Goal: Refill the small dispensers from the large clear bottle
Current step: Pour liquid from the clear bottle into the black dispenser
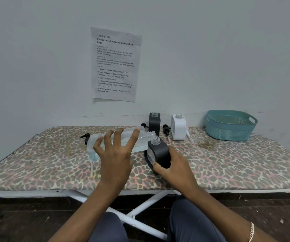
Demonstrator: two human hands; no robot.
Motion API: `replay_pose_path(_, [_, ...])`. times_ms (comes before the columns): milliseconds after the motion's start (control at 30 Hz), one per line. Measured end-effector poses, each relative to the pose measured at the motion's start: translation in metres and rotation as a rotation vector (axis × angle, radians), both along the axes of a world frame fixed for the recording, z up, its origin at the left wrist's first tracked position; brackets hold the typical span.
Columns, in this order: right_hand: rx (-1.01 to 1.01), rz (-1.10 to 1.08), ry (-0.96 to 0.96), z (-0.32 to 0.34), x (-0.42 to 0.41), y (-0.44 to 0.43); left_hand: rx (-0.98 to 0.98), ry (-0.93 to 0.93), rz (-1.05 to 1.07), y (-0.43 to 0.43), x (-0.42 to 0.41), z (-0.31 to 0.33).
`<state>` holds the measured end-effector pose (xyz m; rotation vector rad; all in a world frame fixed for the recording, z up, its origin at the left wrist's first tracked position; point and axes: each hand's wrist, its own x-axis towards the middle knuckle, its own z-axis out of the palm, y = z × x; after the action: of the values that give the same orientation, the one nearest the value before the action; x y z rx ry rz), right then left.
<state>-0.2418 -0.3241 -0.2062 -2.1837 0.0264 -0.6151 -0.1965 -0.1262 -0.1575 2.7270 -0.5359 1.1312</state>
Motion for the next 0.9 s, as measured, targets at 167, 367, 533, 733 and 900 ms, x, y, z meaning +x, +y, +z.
replay_pose_path(167, [0.001, 0.001, 0.009, 0.0, -0.0005, -0.0005, 0.001, -0.005, 0.006, 0.0005, -0.0005, 0.0])
replay_pose_path(367, [-0.008, -0.005, 0.01, 0.0001, 0.0003, 0.0003, 0.004, -0.004, 0.008, 0.0003, -0.0004, 0.0001])
replay_pose_path(533, [-0.005, -0.009, 0.007, -0.0006, 0.0003, 0.0004, 0.0, -0.001, 0.003, -0.0001, -0.0008, 0.0006])
replay_pose_path(733, [-0.008, -0.008, 0.0, -0.0018, 0.0016, -0.0005, 0.006, 0.01, 0.012, -0.0001, -0.0014, 0.0014])
replay_pose_path(900, [-0.012, -0.005, -0.003, -0.0017, 0.0014, -0.0005, 0.009, 0.019, 0.013, -0.0008, -0.0016, 0.0021])
